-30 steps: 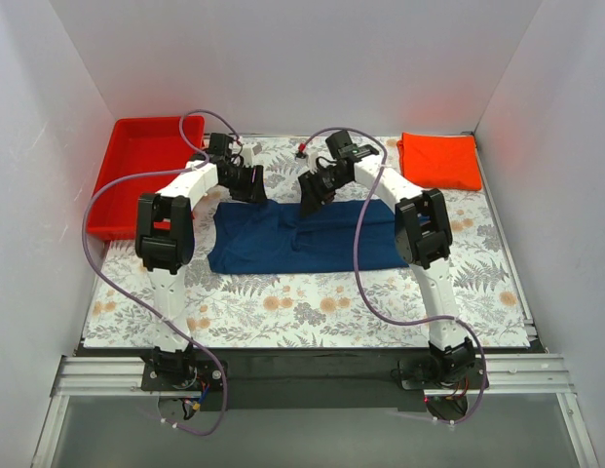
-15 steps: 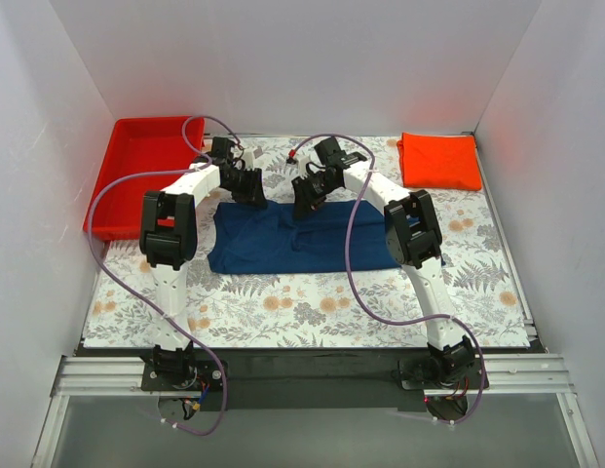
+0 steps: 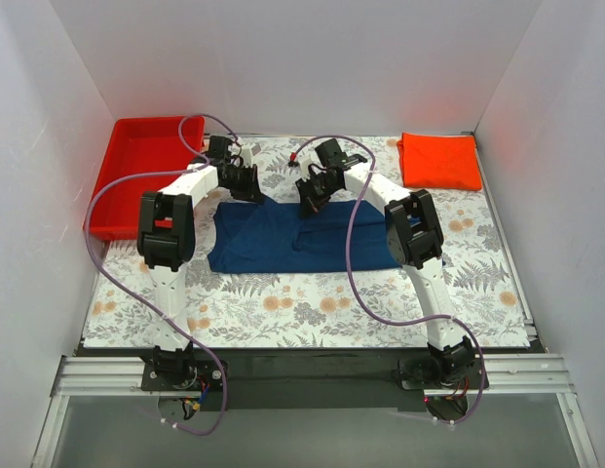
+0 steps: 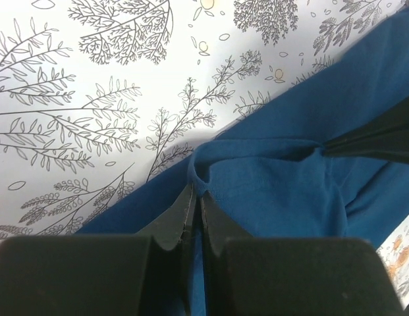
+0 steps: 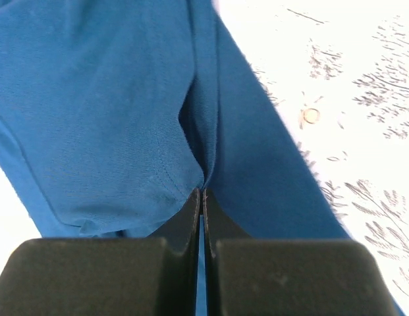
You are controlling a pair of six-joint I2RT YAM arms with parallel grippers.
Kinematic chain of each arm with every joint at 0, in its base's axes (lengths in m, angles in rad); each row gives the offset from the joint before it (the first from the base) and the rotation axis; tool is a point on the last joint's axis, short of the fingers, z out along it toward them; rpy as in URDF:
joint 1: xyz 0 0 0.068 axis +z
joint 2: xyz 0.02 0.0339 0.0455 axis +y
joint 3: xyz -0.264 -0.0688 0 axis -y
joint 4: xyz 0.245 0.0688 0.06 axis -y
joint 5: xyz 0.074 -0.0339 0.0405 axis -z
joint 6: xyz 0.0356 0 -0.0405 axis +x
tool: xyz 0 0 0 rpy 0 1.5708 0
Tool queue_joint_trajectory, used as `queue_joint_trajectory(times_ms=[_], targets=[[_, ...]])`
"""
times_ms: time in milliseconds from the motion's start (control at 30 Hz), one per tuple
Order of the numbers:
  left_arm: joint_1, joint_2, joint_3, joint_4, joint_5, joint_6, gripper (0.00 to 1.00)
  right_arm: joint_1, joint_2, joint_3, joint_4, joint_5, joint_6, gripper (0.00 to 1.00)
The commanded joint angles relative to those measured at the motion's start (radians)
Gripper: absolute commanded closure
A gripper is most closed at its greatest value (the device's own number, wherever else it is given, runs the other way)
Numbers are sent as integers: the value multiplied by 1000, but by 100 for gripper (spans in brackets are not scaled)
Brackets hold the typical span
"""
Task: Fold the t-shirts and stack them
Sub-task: Fold the tshirt
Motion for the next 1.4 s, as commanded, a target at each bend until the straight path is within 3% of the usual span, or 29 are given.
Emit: queue_joint_trajectory(times_ms=[0, 167, 367, 533, 833, 1100, 1367], targets=[[8, -119, -28, 32, 0, 47, 100, -2, -81, -13, 39, 62, -7, 99], [8, -180, -115, 70, 35, 95, 100, -2, -74, -13, 40, 60, 17, 99], [6, -385, -413, 294, 98, 150, 99, -1, -64, -12, 45, 68, 28, 99], [2, -502, -598, 445, 120, 164, 89, -2, -61, -13, 45, 71, 31, 99], [-49, -556, -666, 430, 131, 264, 86, -1, -55, -10, 46, 63, 43, 99], [-109, -568, -720, 399, 86, 337, 92, -1, -49, -7, 48, 65, 46, 99], [-159, -473, -680, 331, 36, 351, 99, -1, -54, -12, 46, 68, 48, 99]])
